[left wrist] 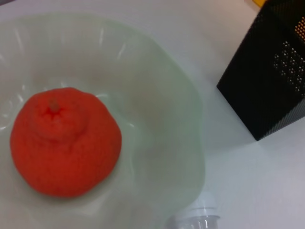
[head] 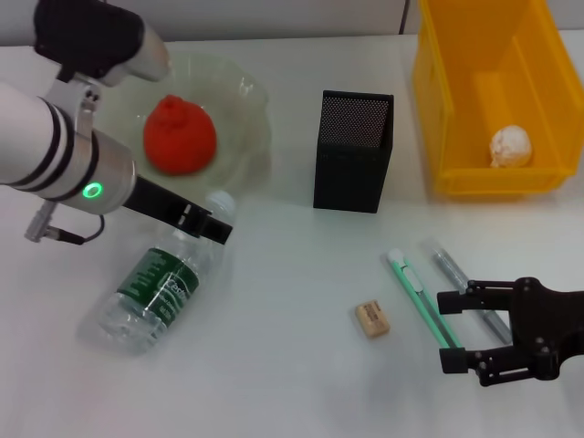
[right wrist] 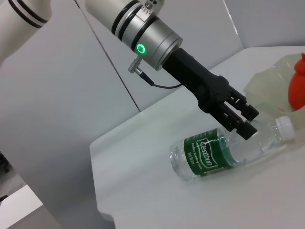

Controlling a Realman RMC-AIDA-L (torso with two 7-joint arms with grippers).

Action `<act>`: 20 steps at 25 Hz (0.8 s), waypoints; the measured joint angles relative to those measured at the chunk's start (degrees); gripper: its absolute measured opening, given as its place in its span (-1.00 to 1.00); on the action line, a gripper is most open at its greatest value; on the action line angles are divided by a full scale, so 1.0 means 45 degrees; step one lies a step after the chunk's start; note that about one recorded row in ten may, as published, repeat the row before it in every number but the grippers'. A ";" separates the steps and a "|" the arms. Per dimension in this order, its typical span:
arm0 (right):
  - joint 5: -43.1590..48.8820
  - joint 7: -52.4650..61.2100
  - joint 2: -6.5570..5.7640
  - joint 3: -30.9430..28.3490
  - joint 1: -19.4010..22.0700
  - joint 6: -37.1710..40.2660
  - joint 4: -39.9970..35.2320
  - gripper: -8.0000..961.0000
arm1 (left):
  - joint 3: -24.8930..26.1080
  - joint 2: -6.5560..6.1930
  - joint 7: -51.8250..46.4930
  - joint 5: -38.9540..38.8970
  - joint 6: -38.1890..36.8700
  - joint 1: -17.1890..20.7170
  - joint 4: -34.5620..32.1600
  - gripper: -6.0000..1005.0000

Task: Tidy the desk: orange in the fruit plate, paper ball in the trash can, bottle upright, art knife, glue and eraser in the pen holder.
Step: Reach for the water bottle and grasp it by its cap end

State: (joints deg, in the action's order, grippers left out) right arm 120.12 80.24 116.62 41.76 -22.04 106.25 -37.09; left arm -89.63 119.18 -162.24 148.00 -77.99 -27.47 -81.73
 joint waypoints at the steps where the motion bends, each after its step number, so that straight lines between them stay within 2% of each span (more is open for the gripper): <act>1: -0.0002 0.0000 0.0000 -0.0003 0.0028 0.0000 0.0000 0.75 | -0.0055 0.0000 -0.0026 0.0000 0.0053 -0.0001 0.0004 0.46; 14: -0.0001 0.0000 -0.0032 -0.0023 0.0170 0.0001 0.0002 0.76 | -0.1974 0.0000 -0.0556 0.0169 0.1230 -0.0155 0.0268 0.46; 20: 0.0000 0.0005 -0.0088 -0.0020 0.0147 0.0022 -0.0028 0.76 | -0.2916 0.0000 -0.0564 0.0177 0.2218 -0.0467 0.0990 0.46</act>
State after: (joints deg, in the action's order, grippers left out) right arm 120.12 80.26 116.22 41.68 -21.38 106.35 -37.22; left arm -102.75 119.18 -164.78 148.80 -68.01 -29.57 -77.27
